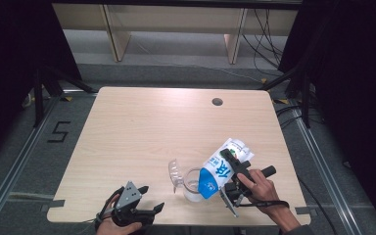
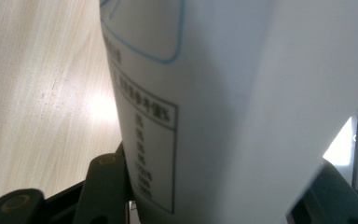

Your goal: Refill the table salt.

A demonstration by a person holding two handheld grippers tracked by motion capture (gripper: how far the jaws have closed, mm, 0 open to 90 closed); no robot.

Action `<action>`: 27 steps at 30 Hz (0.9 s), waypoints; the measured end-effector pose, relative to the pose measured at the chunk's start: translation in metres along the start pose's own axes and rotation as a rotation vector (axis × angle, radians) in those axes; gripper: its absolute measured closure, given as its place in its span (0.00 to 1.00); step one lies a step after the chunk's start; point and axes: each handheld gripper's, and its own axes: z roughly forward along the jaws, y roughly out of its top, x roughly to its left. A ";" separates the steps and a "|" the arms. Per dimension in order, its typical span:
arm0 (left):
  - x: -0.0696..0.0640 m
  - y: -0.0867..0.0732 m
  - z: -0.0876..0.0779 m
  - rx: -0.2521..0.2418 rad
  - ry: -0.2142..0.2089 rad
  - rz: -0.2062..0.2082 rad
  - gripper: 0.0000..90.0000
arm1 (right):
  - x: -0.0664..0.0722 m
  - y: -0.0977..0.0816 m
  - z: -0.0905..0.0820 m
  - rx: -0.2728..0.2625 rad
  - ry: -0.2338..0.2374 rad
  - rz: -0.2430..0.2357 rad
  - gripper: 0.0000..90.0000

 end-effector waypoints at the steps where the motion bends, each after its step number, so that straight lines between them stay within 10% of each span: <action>1: 0.000 0.000 0.000 0.001 0.001 0.009 0.25 | 0.000 0.000 0.000 0.000 0.000 0.000 0.56; 27: 0.000 0.000 0.000 0.000 0.000 -0.001 0.25 | -0.001 0.000 0.001 -0.014 -0.010 -0.015 0.57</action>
